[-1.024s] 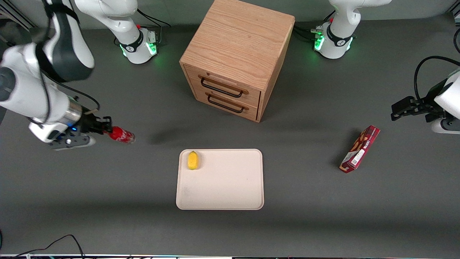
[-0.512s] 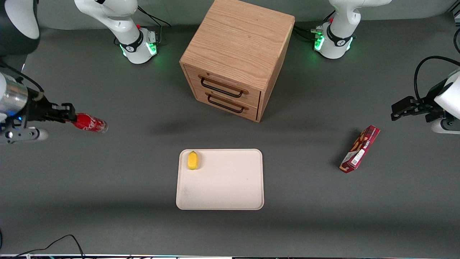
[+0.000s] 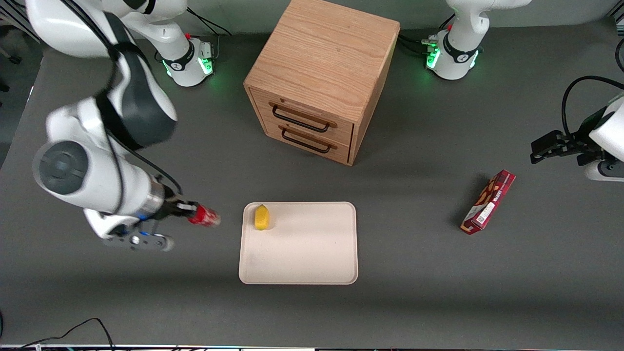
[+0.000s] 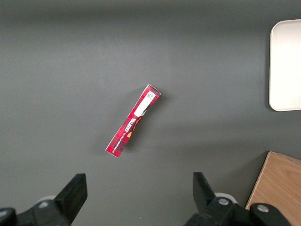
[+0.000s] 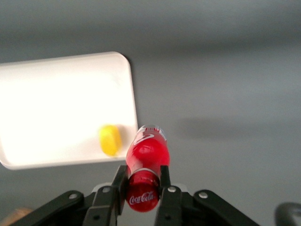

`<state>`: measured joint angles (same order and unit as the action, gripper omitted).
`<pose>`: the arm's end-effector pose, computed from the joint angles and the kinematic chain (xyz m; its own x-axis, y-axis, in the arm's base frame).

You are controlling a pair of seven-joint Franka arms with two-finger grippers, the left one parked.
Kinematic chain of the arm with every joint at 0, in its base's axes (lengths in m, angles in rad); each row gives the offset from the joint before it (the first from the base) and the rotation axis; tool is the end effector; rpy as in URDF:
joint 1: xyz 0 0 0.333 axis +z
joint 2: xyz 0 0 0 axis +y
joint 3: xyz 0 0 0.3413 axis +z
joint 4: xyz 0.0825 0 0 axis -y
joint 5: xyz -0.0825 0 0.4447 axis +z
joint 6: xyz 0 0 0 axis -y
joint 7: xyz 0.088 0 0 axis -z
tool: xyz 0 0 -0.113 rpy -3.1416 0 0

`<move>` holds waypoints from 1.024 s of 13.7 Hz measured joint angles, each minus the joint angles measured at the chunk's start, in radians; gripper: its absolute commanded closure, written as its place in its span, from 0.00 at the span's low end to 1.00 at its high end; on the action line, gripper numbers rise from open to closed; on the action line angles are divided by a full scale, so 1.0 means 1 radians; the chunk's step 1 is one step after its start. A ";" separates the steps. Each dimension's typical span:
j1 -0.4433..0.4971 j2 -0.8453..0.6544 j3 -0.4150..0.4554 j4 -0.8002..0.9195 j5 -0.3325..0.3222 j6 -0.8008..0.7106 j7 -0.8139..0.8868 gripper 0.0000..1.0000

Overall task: Place coke bottle on tray
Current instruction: 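Carry the held bottle over the white tray beside the lemon, then lower the bottle onto the tray and open the right gripper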

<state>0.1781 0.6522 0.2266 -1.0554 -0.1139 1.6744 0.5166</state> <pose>0.7663 0.2554 0.4672 0.9894 -0.1422 -0.0288 -0.1426 -0.9897 -0.0110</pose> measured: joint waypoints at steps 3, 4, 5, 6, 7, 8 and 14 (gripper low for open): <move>0.022 0.102 -0.004 0.007 -0.002 0.146 0.043 1.00; 0.034 0.128 -0.014 0.009 -0.004 0.183 0.053 1.00; 0.048 0.145 -0.027 0.011 -0.007 0.208 0.065 1.00; 0.061 0.158 -0.039 0.012 -0.008 0.229 0.074 1.00; 0.069 0.166 -0.046 0.013 -0.008 0.248 0.078 1.00; 0.075 0.171 -0.050 0.014 -0.008 0.264 0.080 1.00; 0.076 0.199 -0.053 0.018 -0.008 0.314 0.081 1.00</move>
<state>0.2545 0.8510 0.1740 -1.0372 -0.1223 1.9885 0.5975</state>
